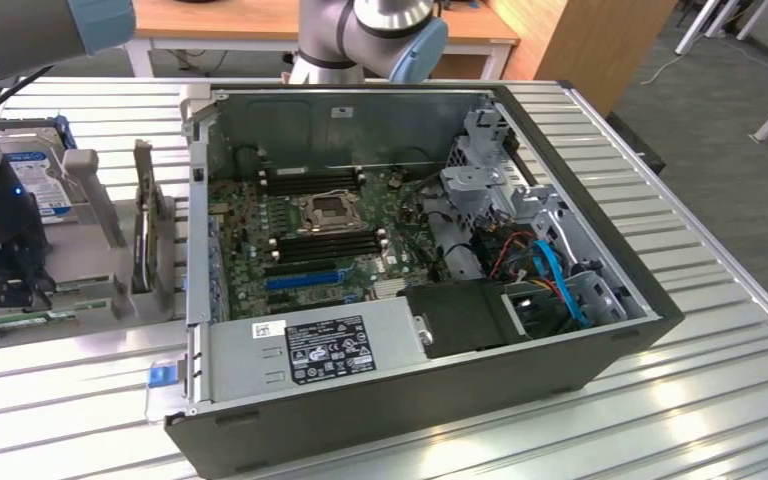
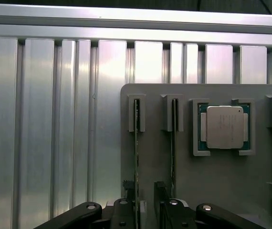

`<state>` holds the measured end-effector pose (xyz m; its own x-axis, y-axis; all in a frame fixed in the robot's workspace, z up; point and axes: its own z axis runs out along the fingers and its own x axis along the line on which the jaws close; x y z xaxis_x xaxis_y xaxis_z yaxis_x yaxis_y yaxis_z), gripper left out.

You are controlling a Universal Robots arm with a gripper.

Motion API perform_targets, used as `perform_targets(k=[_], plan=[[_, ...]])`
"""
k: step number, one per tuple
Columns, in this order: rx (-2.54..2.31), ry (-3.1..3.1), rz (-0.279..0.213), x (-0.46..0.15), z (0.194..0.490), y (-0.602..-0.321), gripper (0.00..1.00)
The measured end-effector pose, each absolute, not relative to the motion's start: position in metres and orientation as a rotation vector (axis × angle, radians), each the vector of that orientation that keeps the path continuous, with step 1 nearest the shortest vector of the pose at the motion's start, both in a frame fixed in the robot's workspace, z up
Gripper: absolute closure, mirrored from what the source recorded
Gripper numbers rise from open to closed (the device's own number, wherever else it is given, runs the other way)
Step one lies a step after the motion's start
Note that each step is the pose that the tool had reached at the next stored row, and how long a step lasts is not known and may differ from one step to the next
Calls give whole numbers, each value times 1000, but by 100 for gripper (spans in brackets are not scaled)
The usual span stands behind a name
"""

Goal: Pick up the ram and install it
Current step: 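Pick up the ram and move it above insertion slot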

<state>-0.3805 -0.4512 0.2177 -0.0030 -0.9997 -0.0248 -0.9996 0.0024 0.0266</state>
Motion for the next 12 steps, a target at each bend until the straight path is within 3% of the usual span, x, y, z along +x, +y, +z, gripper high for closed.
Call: perform_targets(k=[12], plan=[[2217,-2223,-57,-381,218,-454,70]])
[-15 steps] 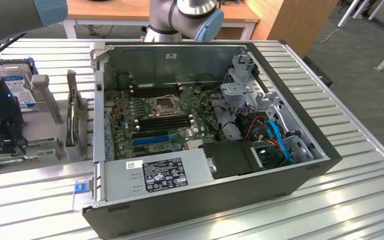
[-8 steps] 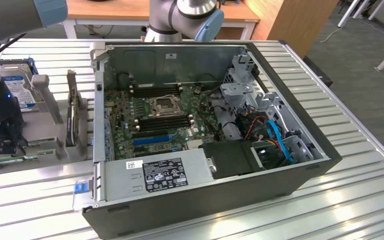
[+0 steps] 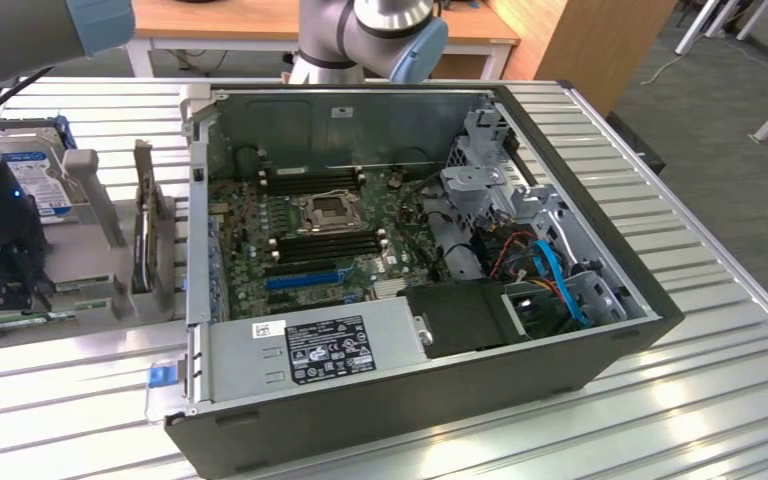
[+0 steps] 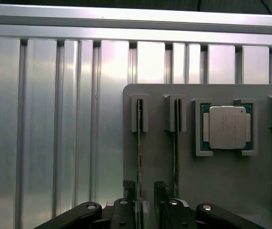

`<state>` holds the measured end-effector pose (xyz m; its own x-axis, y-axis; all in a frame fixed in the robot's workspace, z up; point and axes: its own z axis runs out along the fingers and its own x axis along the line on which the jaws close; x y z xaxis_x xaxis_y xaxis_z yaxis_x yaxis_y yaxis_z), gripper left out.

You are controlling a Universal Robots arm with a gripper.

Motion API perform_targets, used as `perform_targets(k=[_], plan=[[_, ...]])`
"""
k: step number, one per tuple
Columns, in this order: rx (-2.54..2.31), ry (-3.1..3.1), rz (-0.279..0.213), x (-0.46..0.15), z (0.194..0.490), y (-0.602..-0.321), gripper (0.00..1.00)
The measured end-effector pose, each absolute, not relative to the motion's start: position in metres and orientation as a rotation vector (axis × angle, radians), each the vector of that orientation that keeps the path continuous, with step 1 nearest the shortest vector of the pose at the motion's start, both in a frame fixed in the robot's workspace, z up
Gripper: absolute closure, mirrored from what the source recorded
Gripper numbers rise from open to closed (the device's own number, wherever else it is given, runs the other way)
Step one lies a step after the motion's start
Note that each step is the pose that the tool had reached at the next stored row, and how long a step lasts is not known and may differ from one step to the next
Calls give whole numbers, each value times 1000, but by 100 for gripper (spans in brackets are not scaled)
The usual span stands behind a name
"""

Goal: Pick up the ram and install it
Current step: 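Pick up the ram and move it above insertion slot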

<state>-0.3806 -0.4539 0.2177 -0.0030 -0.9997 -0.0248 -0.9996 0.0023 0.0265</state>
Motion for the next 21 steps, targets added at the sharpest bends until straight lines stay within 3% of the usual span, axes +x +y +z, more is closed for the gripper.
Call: perform_targets(k=[21], plan=[[2217,-2223,-57,-380,203,-454,70]])
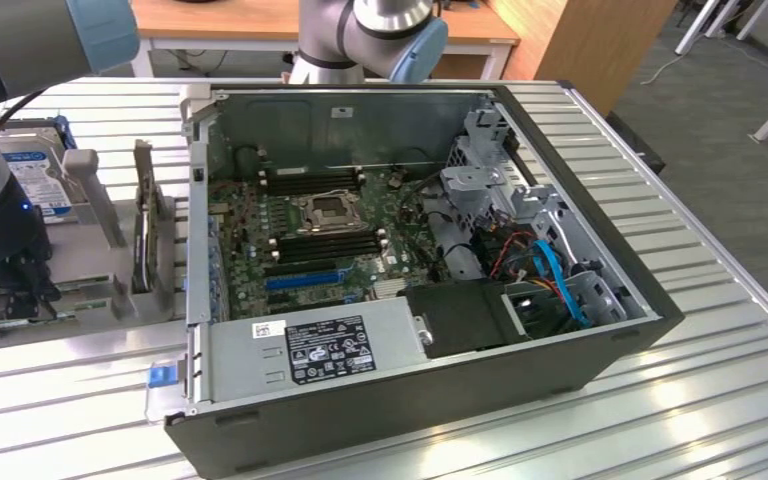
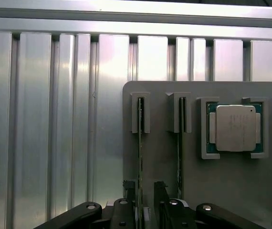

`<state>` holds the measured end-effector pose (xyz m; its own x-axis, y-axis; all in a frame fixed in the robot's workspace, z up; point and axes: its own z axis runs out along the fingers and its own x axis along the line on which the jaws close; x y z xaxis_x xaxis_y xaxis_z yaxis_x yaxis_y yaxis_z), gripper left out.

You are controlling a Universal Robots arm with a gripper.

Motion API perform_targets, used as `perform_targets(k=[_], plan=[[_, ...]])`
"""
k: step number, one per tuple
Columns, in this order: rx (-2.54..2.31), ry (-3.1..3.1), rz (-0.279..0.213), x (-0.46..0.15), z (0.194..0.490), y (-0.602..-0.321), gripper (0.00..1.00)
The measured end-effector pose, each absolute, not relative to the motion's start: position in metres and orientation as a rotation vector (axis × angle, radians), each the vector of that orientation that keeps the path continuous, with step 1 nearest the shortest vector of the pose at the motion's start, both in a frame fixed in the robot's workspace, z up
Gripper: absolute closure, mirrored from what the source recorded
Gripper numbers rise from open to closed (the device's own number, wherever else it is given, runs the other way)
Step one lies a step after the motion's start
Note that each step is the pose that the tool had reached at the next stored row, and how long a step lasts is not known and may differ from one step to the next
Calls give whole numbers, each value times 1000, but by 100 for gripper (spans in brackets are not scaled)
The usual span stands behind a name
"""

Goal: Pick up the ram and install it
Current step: 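Pick up the ram and move it above insertion slot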

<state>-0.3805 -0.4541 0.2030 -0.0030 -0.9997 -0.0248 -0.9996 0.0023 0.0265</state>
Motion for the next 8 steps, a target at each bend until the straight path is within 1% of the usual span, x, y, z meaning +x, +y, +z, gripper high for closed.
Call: perform_targets(k=[8], plan=[[2217,-2223,-57,-378,203,-455,70]])
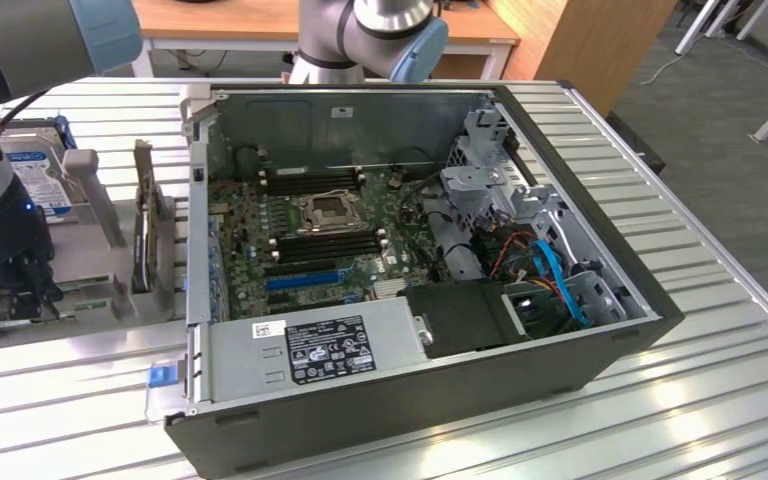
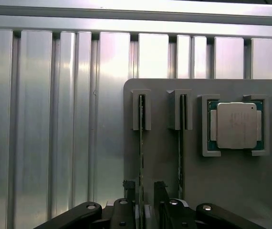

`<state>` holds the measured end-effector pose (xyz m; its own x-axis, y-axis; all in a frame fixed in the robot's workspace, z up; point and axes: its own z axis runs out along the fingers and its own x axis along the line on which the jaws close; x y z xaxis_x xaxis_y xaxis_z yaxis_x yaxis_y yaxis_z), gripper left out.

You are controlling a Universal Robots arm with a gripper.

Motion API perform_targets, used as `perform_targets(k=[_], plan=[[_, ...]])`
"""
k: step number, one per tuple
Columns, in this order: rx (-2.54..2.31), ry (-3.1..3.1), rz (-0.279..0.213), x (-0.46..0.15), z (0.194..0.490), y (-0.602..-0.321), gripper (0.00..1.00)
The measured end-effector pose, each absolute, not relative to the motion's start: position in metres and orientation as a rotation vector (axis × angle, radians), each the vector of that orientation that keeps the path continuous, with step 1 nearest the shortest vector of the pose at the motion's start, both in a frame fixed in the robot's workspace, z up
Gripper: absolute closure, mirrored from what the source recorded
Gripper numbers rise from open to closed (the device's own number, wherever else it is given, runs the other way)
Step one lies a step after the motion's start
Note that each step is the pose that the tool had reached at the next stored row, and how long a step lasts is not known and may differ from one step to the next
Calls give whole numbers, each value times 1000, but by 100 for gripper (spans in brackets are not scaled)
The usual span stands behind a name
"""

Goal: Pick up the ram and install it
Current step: 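Pick up the ram and move it above insertion slot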

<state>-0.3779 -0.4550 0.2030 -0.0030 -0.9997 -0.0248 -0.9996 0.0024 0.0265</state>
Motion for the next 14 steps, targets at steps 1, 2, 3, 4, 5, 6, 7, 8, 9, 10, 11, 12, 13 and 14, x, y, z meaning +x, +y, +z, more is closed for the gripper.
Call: perform_targets(k=[1,2,3,4,5,6,7,8,9,10,11,12,13,14], plan=[[2217,-2223,-57,-378,203,-455,70],[2217,-2223,-57,-377,203,-455,70],[2217,-2223,-57,-377,203,-455,70],[2217,-2223,-57,-376,203,-455,70],[2217,-2223,-57,-376,203,-455,70],[2217,-2223,-57,-376,203,-456,70],[2217,-2223,-57,-375,203,-456,70],[2217,-2223,-57,-375,203,-456,70],[2217,-2223,-57,-375,203,-456,70],[2217,-2223,-57,-375,203,-456,70],[2217,-2223,-57,-374,203,-456,70],[2217,-2223,-57,-374,203,-456,70],[2217,-2223,-57,-374,203,-456,70],[2217,-2223,-57,-374,203,-456,70]])
